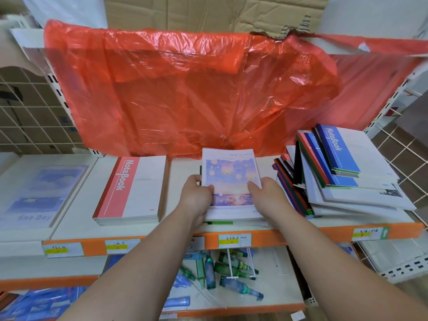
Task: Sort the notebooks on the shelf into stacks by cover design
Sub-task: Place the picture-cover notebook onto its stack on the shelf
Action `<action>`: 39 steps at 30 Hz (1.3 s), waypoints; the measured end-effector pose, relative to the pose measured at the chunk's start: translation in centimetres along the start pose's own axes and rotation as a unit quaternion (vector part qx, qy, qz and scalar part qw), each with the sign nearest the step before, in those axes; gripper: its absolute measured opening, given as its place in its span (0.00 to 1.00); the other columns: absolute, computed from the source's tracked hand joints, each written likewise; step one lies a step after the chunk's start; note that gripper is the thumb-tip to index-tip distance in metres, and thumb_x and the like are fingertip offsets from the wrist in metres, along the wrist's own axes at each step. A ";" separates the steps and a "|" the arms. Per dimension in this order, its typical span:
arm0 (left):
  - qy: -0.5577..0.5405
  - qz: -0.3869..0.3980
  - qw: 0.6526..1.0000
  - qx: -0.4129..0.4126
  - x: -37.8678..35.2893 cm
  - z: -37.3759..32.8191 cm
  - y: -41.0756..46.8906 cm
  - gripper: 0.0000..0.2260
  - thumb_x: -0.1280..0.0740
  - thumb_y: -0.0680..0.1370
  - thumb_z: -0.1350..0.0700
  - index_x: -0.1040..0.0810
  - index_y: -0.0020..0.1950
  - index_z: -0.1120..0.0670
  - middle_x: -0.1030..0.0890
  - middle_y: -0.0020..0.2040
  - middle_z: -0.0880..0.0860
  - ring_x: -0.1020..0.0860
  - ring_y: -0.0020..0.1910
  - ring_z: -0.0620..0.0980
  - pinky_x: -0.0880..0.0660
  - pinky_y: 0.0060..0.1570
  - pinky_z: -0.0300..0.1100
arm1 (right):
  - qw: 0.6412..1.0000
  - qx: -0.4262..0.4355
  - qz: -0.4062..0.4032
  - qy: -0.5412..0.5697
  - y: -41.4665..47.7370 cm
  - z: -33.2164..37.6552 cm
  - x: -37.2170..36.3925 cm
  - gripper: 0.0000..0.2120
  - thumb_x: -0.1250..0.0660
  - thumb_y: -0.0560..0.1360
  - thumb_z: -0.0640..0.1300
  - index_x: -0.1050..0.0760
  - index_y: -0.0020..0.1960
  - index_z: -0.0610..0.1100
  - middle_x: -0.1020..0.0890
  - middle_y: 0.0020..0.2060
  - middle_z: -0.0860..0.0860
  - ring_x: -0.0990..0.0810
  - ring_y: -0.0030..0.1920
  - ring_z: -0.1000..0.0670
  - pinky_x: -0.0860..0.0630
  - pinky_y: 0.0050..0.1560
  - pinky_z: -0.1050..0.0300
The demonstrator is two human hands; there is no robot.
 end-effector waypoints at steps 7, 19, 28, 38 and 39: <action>0.099 -0.035 0.991 -0.078 3.6 -2.2 -1.8 0.07 0.37 0.80 0.58 0.28 0.57 0.52 0.17 0.50 0.55 0.17 0.44 0.56 0.18 0.45 0.54 | 0.998 0.045 0.010 0.045 -1.2 2.6 -1.3 0.16 0.42 0.81 0.51 0.29 0.61 0.40 0.24 0.43 0.50 0.26 0.38 0.53 0.34 0.31 0.59; 0.104 -0.168 0.973 -0.115 18.8 -3.5 -4.8 0.10 0.37 0.73 0.52 0.24 0.53 0.48 0.17 0.50 0.51 0.18 0.50 0.55 0.21 0.54 0.54 | 0.985 0.125 0.084 0.083 -5.1 13.0 -12.1 0.12 0.41 0.81 0.50 0.25 0.57 0.45 0.19 0.47 0.50 0.22 0.40 0.52 0.30 0.34 0.62; 0.117 -0.183 0.969 -0.115 35.3 -2.6 -1.2 0.09 0.36 0.79 0.59 0.23 0.58 0.55 0.18 0.53 0.55 0.20 0.55 0.56 0.24 0.59 0.49 | 0.989 0.118 0.075 0.051 -8.6 22.1 -25.2 0.16 0.38 0.79 0.51 0.22 0.55 0.39 0.17 0.50 0.45 0.19 0.49 0.44 0.25 0.46 0.55; 0.211 -0.175 0.960 -0.063 47.2 -0.3 2.5 0.10 0.34 0.79 0.54 0.23 0.53 0.61 0.19 0.50 0.61 0.21 0.51 0.62 0.31 0.43 0.44 | 0.986 0.058 0.153 -0.024 -10.5 25.8 -36.6 0.11 0.37 0.77 0.46 0.26 0.47 0.37 0.24 0.38 0.43 0.26 0.36 0.45 0.33 0.32 0.58; 0.222 -0.175 0.957 -0.067 47.6 -0.3 2.8 0.11 0.34 0.80 0.54 0.23 0.56 0.61 0.20 0.52 0.60 0.22 0.53 0.61 0.31 0.45 0.43 | 0.986 0.056 0.155 -0.025 -10.4 25.9 -37.2 0.11 0.37 0.78 0.46 0.26 0.48 0.37 0.24 0.39 0.43 0.26 0.36 0.45 0.32 0.33 0.57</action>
Point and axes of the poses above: each hand's wrist, its own y-axis towards the middle knuckle, its own x-axis out of the back of the hand, z = x × y, the point moved 8 cm from there along y, towards the middle knuckle
